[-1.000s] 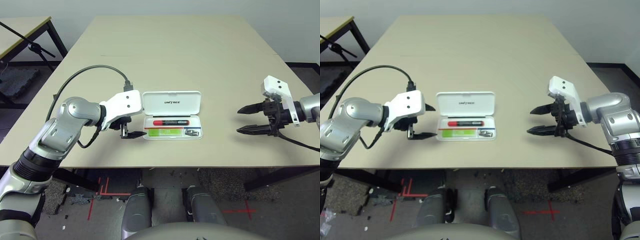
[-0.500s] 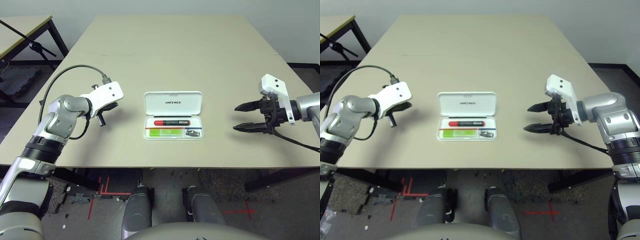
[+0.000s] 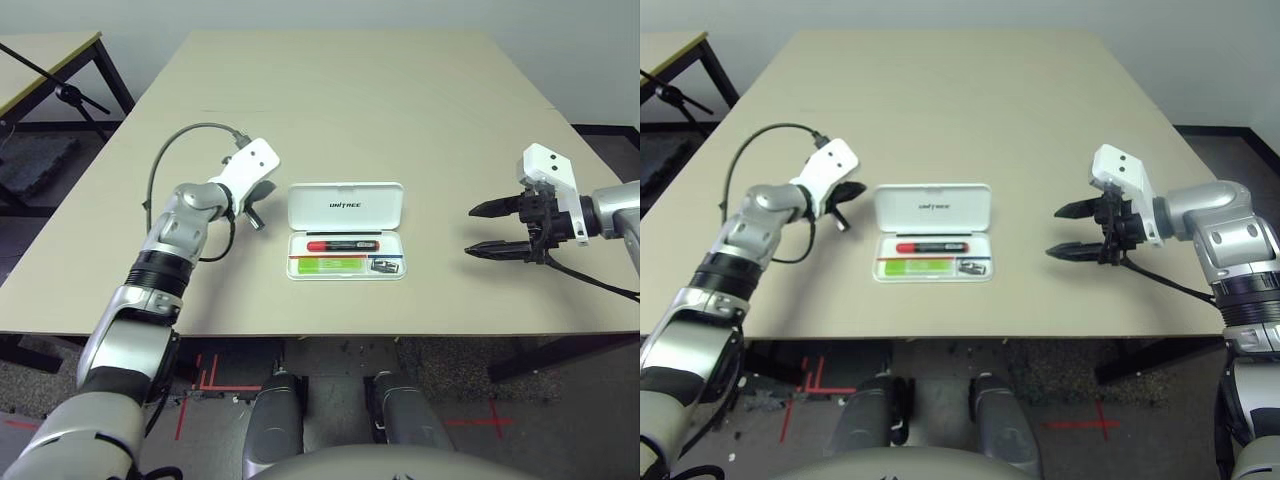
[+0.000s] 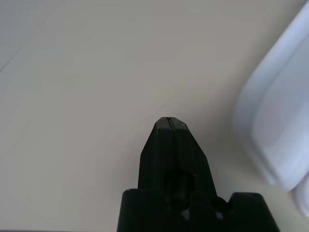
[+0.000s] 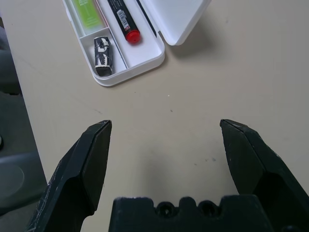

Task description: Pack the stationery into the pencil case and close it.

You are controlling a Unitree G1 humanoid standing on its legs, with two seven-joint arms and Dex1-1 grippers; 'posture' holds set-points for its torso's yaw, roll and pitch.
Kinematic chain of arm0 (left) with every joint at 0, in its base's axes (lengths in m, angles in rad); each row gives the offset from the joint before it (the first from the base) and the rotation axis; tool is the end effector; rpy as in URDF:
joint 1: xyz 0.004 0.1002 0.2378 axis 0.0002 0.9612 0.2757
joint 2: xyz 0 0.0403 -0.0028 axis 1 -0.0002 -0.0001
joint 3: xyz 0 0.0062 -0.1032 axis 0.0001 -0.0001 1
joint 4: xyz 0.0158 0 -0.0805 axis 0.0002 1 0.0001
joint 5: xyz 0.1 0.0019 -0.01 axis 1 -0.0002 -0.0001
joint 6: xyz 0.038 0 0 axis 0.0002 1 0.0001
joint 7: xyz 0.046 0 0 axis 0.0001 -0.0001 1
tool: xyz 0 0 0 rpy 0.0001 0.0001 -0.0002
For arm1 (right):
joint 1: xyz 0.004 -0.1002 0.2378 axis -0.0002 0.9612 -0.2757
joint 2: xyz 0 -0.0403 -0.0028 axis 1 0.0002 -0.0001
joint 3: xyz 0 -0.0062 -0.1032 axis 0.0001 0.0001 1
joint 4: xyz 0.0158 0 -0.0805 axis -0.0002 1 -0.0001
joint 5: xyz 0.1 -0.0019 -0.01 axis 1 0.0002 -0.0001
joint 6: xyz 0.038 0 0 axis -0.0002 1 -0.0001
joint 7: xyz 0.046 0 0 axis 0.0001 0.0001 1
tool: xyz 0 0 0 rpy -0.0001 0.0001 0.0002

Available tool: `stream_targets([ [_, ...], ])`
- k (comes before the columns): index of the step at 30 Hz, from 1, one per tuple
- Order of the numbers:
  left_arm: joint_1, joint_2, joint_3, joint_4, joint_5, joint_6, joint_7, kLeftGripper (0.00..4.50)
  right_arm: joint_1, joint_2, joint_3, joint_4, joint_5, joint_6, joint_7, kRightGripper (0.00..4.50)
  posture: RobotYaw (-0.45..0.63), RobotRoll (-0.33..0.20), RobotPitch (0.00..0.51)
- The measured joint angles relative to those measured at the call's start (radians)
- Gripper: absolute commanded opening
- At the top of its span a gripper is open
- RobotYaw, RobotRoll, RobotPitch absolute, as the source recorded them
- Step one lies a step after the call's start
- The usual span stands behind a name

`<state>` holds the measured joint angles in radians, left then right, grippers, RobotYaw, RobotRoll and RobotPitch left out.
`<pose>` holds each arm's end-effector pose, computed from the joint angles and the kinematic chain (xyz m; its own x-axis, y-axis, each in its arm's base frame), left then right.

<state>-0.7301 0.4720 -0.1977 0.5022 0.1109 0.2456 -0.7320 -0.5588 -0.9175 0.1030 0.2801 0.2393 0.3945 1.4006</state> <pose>0.3276 0.2004 0.1448 0.7448 -0.5108 -0.4293 0.6664 0.6012 0.4409 0.2797 -0.3016 0.1912 0.3422 0.7309 -0.5905 -0.9243 0.3750 -0.0715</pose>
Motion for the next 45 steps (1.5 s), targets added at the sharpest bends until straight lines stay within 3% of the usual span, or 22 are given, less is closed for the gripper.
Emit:
stream_targets([
  [10,0.086,0.001,0.023,-0.191,-0.107,0.068,-0.128,0.02,-0.009,0.018,0.0,0.0,0.0,-0.007,-0.02,4.5,-0.05,0.0,0.061],
  [21,0.225,0.057,-0.028,-0.428,-0.187,0.12,-0.303,0.02,-0.016,0.029,0.0,0.0,-0.009,-0.017,-0.023,4.5,-0.05,0.0,0.07],
  [45,0.264,0.043,-0.11,-0.446,-0.164,0.119,-0.282,0.02,-0.014,0.044,0.0,-0.011,-0.012,0.0,-0.032,4.5,-0.06,0.0,0.081],
])
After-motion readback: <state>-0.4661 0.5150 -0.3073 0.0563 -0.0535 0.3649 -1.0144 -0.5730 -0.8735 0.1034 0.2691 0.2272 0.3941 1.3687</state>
